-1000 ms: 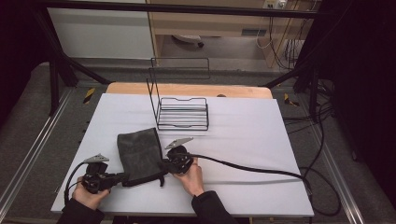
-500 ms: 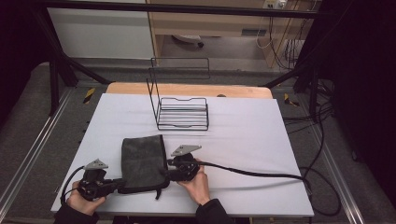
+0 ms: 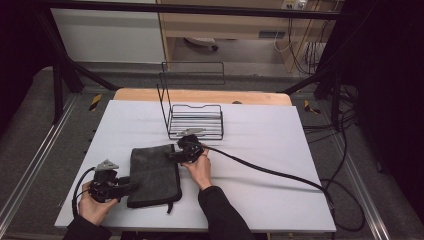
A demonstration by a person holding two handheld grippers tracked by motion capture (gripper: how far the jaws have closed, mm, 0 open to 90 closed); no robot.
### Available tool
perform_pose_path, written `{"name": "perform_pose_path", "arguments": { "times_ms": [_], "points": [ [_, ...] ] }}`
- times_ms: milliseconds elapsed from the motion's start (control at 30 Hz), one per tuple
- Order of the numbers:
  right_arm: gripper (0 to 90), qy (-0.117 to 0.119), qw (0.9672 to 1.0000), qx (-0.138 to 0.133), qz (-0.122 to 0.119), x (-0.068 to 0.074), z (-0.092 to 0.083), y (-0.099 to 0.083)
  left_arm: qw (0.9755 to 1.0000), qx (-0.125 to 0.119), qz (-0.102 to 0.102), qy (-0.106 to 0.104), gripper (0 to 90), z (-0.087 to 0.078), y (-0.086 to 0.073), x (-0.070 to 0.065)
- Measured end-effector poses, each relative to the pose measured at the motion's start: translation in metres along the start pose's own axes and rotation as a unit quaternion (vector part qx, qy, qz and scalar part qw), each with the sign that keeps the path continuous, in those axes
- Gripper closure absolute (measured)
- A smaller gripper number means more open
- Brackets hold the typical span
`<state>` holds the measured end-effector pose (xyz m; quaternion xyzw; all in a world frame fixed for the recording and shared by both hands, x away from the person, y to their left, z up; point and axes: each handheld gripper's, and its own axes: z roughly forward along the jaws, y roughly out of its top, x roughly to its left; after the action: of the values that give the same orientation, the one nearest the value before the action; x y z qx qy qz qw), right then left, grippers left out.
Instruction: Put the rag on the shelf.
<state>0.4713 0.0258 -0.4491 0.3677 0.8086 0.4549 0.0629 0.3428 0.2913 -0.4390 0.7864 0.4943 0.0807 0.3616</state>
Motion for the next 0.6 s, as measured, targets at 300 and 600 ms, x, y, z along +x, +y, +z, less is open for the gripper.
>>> {"name": "perform_pose_path", "arguments": {
  "times_ms": [300,600],
  "points": [
    [45.2,0.015,0.9995,0.026,-0.009,0.008,0.019,-0.001,0.9994,0.024,-0.017,-0.02,65.4,0.0,-0.004,0.0],
    [78.1,0.03,0.9988,0.034,0.019,0.013,0.013,-0.001,0.9995,0.018,-0.016,-0.022,78.4,-0.003,-0.003,0.0]
  ]
}}
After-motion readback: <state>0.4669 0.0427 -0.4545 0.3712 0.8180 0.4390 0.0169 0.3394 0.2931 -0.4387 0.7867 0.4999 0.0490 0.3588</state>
